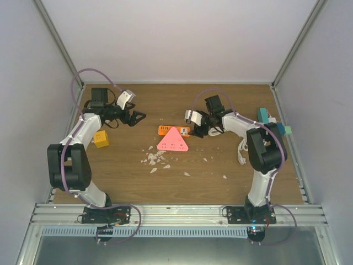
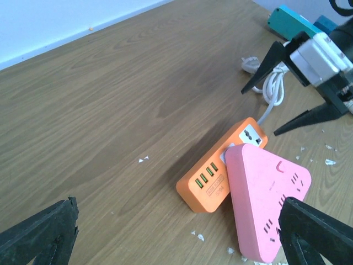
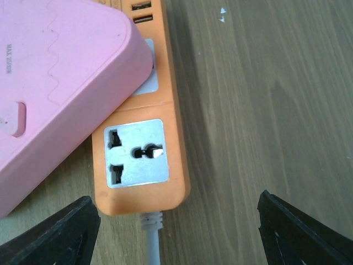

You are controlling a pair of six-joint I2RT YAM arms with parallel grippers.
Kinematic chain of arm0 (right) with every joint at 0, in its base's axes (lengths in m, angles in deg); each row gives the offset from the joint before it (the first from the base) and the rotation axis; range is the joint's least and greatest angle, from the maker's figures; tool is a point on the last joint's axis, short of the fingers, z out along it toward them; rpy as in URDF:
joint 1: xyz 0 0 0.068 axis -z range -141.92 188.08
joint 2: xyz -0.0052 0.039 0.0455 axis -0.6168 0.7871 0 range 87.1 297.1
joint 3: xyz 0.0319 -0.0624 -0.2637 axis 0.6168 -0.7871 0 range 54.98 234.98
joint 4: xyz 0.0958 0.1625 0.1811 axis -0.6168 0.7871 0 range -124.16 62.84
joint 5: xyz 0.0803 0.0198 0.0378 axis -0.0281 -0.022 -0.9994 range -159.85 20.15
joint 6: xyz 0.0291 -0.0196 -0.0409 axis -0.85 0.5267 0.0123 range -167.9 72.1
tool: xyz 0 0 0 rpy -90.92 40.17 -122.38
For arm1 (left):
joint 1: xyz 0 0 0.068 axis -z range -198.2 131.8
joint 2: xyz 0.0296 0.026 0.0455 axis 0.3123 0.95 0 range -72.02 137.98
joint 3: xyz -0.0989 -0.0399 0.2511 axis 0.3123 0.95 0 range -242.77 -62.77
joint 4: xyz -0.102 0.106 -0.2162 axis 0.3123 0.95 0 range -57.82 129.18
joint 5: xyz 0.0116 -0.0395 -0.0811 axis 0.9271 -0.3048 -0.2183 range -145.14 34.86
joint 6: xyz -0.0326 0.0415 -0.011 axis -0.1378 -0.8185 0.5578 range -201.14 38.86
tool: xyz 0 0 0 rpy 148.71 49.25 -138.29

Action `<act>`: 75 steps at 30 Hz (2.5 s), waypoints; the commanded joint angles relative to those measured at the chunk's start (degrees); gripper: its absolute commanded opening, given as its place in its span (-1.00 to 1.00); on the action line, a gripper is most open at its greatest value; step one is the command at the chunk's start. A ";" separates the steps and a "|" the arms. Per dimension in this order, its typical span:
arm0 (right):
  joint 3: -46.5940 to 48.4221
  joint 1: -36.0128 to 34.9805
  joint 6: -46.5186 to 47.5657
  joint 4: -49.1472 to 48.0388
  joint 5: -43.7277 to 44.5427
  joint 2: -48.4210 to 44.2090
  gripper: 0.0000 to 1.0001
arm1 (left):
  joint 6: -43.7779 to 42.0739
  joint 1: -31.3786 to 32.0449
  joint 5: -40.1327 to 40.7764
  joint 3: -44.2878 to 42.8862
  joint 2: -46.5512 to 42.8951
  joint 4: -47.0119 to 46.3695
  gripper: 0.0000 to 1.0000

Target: Pull the plug off the socket

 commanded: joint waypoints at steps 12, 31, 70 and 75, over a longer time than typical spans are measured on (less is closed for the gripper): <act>-0.04 -5.22 3.68 -2.58 5.37 5.13 0.59 | 8.75 1.33 0.87 3.37 -2.59 -8.26 0.98; -2.28 -6.04 3.34 0.60 -0.28 3.83 -0.29 | 11.30 3.13 -16.08 6.93 3.69 -2.73 0.78; -4.52 -4.89 -2.76 6.01 -4.53 6.05 -0.74 | 16.56 12.94 -27.38 15.95 21.02 -4.73 0.30; -4.66 -4.89 -2.72 5.99 -4.74 5.87 -0.74 | 18.11 13.22 -27.88 15.75 22.06 -6.20 0.15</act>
